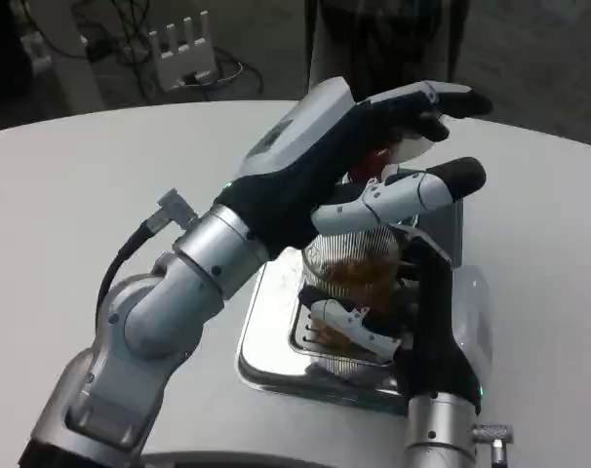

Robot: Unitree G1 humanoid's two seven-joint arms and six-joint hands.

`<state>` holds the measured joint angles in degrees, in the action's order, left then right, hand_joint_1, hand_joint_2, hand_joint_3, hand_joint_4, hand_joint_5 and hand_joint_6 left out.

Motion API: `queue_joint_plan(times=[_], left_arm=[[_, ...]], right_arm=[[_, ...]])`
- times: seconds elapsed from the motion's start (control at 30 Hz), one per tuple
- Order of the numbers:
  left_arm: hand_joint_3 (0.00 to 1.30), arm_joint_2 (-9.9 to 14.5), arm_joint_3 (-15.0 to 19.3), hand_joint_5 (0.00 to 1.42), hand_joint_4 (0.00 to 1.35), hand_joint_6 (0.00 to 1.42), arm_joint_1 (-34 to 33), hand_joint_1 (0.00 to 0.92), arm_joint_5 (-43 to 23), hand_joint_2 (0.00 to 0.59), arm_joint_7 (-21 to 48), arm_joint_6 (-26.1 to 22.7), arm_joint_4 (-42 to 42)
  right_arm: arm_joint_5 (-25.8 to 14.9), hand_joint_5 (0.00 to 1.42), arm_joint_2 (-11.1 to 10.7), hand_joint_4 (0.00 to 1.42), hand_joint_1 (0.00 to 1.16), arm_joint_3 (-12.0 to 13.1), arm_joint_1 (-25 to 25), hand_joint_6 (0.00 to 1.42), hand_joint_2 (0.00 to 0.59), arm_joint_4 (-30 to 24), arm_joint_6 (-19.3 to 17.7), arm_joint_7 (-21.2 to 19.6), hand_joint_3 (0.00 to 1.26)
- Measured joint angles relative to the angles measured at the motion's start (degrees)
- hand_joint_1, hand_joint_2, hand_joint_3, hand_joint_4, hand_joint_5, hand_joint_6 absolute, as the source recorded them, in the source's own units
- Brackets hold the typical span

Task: Grasp the cup under the faucet to collect the drink, then remove the cup.

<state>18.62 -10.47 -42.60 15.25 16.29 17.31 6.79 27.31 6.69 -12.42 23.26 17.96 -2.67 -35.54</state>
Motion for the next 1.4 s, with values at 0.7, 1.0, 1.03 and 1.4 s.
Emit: queue_joint_plan(times=[0.7, 1.0, 1.03, 1.4], left_arm=[[0.00, -2.98, 4.49, 0.00, 0.00, 0.00, 2.52, 0.000, -19.83, 0.090, 8.81, -14.68, -5.71], [0.00, -3.27, 5.12, 0.00, 0.00, 0.00, 8.28, 0.000, -19.50, 0.097, 7.00, -20.13, -16.96], [0.00, -3.22, 5.13, 0.00, 0.00, 0.00, 8.36, 0.000, -19.34, 0.099, 6.94, -20.26, -17.27], [0.00, -1.70, 6.28, 0.03, 0.00, 0.06, 13.56, 0.000, -15.24, 0.113, 4.31, -24.08, -29.28]], right_arm=[[2.75, 1.32, -1.87, 1.09, 0.90, -2.68, -5.23, 1.42, 0.092, -8.94, 3.51, 4.53, 0.95], [2.94, 1.32, -2.40, 1.07, 0.90, -2.22, -6.84, 1.42, 0.086, -11.47, 3.94, 4.92, 0.95], [2.94, 1.31, -2.42, 1.07, 0.90, -2.23, -6.93, 1.42, 0.085, -11.47, 3.95, 4.92, 0.95], [4.07, 1.30, -2.62, 1.08, 0.90, -2.48, -7.66, 1.42, 0.082, -11.73, 3.95, 4.75, 0.95]])
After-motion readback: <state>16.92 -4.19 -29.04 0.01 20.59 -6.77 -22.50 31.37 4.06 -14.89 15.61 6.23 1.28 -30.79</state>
